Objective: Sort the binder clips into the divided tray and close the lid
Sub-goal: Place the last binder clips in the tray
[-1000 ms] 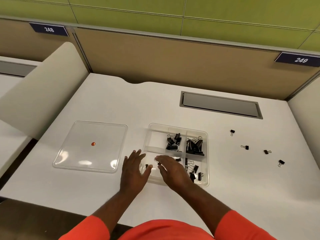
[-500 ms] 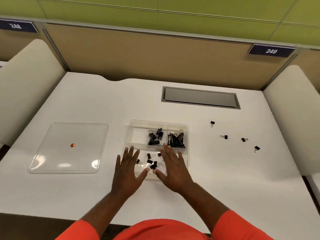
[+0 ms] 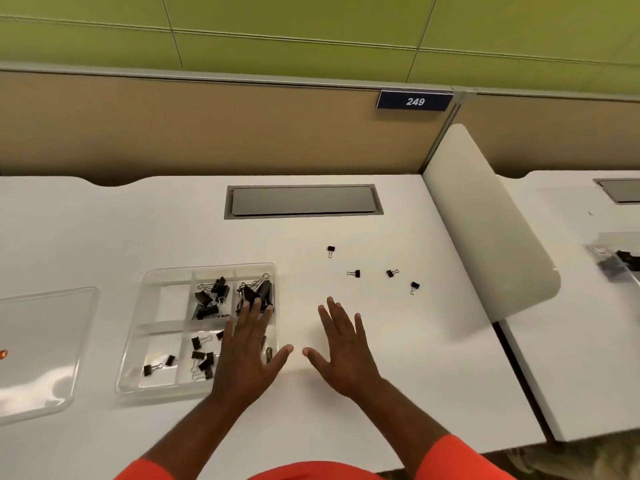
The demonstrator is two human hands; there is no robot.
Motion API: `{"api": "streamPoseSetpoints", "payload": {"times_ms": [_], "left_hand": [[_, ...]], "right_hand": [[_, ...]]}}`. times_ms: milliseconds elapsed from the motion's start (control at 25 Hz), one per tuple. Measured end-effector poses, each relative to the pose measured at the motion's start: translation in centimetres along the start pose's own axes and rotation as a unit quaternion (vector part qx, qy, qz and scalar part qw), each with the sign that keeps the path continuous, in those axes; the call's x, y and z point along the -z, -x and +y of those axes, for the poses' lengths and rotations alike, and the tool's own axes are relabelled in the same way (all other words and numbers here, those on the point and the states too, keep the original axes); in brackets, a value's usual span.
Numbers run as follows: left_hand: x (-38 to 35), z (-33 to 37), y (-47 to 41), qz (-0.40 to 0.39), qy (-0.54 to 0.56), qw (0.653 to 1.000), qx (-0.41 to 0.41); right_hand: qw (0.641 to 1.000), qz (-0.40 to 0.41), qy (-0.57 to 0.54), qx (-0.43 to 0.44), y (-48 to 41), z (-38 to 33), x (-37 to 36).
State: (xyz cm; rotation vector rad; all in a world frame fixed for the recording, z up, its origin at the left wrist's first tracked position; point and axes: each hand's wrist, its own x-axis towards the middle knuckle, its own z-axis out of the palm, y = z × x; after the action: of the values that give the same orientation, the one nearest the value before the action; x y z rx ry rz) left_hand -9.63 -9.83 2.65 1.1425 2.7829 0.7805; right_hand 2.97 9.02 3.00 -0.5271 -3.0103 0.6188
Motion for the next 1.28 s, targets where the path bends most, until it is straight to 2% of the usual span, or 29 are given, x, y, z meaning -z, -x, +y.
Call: {"api": "streamPoseSetpoints", "payload": {"times_ms": [280, 720, 1120, 1280], "left_hand": [[-6.1, 7.4, -5.8, -0.052, -0.004, 0.997, -0.054], [-14.5, 11.6, -13.3, -0.176, -0.08, 0.981, -0.029], [-17.4, 12.1, -18.7, -0.183, -0.051, 0.982, -0.023], [-18.0, 11.9, -18.3, -0.124, -0.029, 0.992, -0.022]], "right_hand": [[0.998, 0.014, 0.003, -0.056, 0.6, 9.9, 2.5], [0.993, -0.009, -0.004, -0.114, -1.4, 20.8, 3.3], [0.99, 0.006, -0.037, -0.133, -5.1, 24.8, 2.7], [0.987, 0.063, -0.069, -0.131, -5.2, 25.1, 2.4]]}}
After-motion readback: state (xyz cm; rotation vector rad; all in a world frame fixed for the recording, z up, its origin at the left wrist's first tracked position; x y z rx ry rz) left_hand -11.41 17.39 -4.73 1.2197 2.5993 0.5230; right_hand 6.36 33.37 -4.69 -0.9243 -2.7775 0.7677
